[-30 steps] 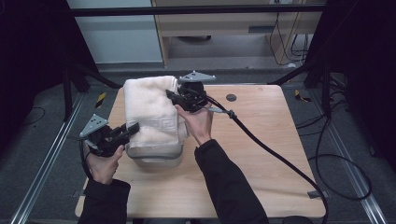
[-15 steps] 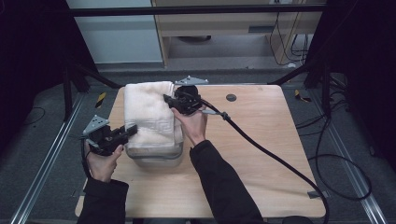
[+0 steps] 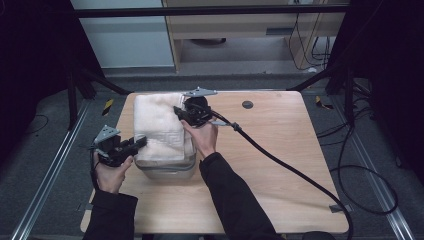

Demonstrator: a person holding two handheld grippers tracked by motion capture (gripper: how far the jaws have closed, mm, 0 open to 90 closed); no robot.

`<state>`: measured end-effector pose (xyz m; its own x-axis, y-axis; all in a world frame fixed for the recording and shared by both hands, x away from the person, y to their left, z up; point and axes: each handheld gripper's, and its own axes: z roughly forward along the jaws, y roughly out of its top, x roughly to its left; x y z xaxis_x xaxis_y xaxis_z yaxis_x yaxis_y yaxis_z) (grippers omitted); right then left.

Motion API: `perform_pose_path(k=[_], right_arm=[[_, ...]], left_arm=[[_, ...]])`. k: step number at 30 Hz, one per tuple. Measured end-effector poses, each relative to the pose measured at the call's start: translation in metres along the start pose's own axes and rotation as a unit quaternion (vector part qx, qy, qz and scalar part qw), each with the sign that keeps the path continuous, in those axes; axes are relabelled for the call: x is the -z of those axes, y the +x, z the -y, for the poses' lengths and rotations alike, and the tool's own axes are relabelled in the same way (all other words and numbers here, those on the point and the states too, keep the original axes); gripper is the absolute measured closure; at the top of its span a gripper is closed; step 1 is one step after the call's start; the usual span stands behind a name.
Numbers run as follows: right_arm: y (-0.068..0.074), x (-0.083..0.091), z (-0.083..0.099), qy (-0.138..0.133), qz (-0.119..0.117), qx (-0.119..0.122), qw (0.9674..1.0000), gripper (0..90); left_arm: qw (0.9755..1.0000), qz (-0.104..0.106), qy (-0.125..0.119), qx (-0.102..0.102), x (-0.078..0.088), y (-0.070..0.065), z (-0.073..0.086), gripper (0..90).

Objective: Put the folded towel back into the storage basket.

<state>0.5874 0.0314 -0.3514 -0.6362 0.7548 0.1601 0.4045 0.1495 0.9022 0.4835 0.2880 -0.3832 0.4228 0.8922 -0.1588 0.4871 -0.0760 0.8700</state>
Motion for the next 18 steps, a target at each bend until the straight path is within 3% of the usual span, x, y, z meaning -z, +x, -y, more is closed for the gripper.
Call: perform_pose_path(k=[18], right_arm=[[-0.004,-0.021,0.025,0.030,0.016,-0.003,0.9994,67.8]], left_arm=[[0.9990,-0.017,0.041,-0.002,-0.023,0.007,0.017,70.4]])
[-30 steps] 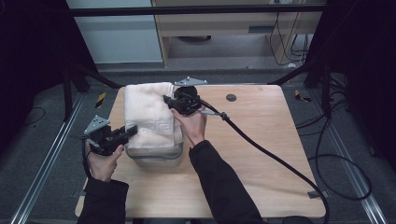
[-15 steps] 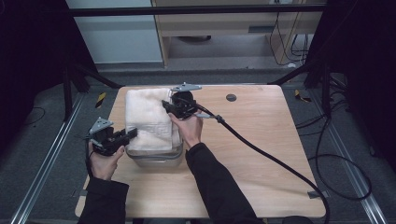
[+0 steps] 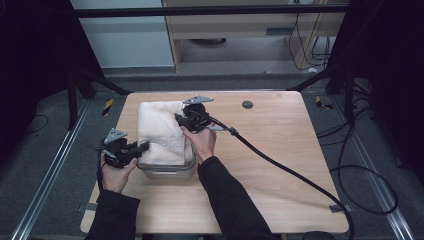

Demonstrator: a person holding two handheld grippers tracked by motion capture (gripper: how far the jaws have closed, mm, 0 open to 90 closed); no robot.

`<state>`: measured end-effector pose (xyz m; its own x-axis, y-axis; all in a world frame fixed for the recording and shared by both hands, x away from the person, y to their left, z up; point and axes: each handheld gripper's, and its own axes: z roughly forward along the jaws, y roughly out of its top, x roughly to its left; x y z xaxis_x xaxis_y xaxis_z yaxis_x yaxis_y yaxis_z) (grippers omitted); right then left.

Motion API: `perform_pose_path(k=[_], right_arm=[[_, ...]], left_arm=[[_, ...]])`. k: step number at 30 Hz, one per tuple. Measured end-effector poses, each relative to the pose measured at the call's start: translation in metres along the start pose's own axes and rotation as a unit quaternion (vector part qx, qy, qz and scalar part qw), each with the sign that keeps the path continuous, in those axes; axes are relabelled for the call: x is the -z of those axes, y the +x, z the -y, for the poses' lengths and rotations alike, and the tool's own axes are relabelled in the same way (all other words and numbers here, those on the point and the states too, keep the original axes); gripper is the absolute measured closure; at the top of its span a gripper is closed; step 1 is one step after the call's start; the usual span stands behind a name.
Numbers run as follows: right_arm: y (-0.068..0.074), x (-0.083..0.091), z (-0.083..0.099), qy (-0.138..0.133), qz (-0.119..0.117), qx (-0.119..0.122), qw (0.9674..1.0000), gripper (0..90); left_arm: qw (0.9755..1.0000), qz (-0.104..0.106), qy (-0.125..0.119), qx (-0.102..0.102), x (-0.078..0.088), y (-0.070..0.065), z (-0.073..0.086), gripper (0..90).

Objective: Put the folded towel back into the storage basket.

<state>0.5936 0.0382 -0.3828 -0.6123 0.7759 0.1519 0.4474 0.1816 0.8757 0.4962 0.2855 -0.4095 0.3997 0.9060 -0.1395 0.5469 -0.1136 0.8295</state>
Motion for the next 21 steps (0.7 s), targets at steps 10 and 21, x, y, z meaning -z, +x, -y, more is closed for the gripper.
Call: perform_pose_path(k=[10,21], right_arm=[[-0.004,-0.004,0.013,0.011,0.006,-0.003,0.9999,67.2],[-0.008,-0.010,0.026,0.022,0.017,0.004,0.9996,66.6]], left_arm=[[0.9998,-0.005,0.016,-0.006,-0.010,-0.001,0.004,70.2],[0.9991,-0.015,0.037,-0.011,-0.021,-0.002,0.009,69.4]])
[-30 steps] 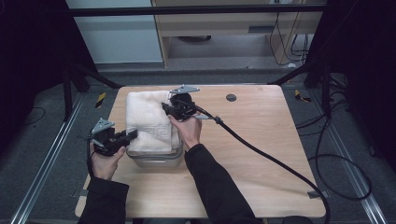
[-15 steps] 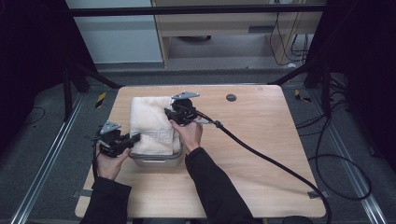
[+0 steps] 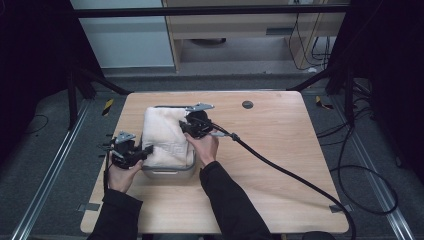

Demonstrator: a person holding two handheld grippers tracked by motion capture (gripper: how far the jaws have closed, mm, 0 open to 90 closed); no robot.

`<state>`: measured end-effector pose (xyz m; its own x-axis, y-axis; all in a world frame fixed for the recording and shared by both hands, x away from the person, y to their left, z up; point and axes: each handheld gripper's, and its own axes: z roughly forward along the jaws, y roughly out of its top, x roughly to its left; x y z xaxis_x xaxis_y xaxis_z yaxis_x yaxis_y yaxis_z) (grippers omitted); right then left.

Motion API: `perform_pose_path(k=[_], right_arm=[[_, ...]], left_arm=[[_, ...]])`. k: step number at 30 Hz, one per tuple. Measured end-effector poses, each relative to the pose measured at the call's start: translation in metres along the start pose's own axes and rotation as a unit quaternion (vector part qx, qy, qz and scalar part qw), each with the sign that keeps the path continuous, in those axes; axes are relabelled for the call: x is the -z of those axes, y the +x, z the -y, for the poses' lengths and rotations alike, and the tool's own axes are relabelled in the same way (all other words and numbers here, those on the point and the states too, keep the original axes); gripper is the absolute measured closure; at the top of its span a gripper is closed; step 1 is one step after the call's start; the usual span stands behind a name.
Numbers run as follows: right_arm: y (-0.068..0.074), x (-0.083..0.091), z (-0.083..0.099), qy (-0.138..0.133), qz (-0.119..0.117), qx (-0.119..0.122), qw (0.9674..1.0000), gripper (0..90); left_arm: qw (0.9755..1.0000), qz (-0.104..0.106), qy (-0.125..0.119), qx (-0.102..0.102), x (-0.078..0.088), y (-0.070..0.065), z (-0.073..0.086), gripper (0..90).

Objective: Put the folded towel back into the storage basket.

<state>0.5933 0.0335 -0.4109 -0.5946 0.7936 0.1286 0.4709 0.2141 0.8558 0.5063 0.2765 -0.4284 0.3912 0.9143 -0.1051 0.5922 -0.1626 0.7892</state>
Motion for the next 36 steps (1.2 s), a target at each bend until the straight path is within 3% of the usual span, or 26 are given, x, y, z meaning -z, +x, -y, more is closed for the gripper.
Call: perform_pose_path(k=[13,19,27,31,36], right_arm=[[0.002,-0.004,0.007,0.006,0.013,0.016,0.9998,65.4],[0.000,-0.011,0.011,0.021,0.015,0.022,0.9994,63.4],[-0.004,-0.016,0.013,0.035,0.021,0.045,0.9982,55.8],[-0.004,-0.014,0.012,0.034,0.025,0.056,0.9975,54.6],[-0.005,-0.008,0.007,0.020,0.021,0.063,0.9976,52.0]], left_arm=[[0.9998,-0.013,0.015,-0.003,-0.006,0.000,0.002,65.8],[0.9996,-0.020,0.017,-0.008,-0.007,-0.002,0.001,60.2],[0.9996,-0.019,0.019,-0.012,-0.008,-0.004,-0.001,53.7],[0.9995,-0.026,0.010,-0.015,-0.007,-0.006,-0.002,47.7],[0.9993,-0.024,-0.024,-0.016,0.002,-0.007,-0.005,46.7]])
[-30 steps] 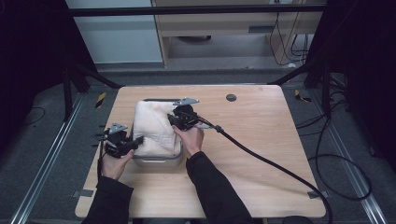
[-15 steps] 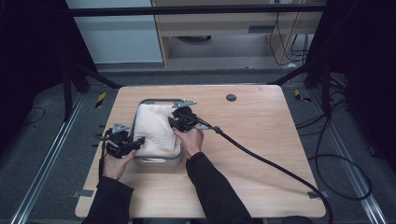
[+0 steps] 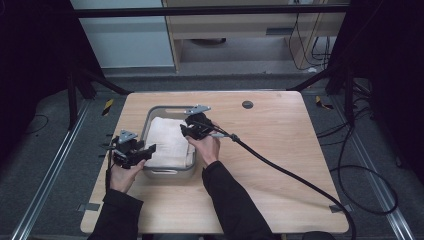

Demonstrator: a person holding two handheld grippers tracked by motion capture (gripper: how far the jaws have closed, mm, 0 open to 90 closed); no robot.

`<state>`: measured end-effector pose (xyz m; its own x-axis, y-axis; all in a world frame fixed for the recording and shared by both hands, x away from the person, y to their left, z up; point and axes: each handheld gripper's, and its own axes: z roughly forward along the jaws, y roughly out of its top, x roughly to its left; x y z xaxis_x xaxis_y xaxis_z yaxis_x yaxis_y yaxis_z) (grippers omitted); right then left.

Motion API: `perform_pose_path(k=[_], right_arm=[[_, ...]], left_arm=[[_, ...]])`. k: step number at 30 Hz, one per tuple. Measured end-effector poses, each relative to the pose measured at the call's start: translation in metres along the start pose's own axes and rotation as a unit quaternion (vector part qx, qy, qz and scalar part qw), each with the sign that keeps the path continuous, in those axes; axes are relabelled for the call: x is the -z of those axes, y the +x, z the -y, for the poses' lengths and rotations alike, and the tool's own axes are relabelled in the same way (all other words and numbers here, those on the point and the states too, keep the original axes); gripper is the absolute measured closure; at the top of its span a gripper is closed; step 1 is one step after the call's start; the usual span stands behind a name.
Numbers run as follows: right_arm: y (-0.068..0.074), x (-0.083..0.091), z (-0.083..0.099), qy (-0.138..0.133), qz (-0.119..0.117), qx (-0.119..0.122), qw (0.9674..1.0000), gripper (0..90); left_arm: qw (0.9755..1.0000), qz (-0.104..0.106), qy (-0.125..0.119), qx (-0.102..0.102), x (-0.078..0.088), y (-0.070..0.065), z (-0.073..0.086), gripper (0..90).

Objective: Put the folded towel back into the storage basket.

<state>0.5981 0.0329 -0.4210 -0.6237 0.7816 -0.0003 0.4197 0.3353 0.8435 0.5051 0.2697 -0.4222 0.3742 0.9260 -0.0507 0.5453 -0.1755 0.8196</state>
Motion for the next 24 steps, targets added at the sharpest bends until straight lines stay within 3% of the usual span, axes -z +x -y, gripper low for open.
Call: perform_pose_path(k=[8,13,14,18,24], right_arm=[[0.001,0.019,-0.009,-0.023,-0.008,0.017,0.9996,40.6],[-0.001,0.035,-0.012,-0.038,-0.017,0.014,0.9990,32.8],[-0.006,0.046,-0.011,-0.041,-0.024,0.009,0.9988,28.4],[-0.016,0.064,-0.006,-0.043,-0.025,0.007,0.9987,23.6],[-0.034,0.095,0.009,-0.042,-0.018,0.009,0.9989,15.2]], left_arm=[[0.9989,0.013,-0.044,0.005,0.013,-0.001,-0.005,44.3],[0.9975,0.025,-0.066,0.005,0.021,-0.002,-0.006,40.8],[0.9969,0.027,-0.074,0.003,0.025,-0.003,-0.007,40.3],[0.9961,0.035,-0.081,0.004,0.031,-0.002,-0.005,37.8],[0.9954,0.028,-0.091,-0.017,0.035,-0.002,0.001,32.1]])
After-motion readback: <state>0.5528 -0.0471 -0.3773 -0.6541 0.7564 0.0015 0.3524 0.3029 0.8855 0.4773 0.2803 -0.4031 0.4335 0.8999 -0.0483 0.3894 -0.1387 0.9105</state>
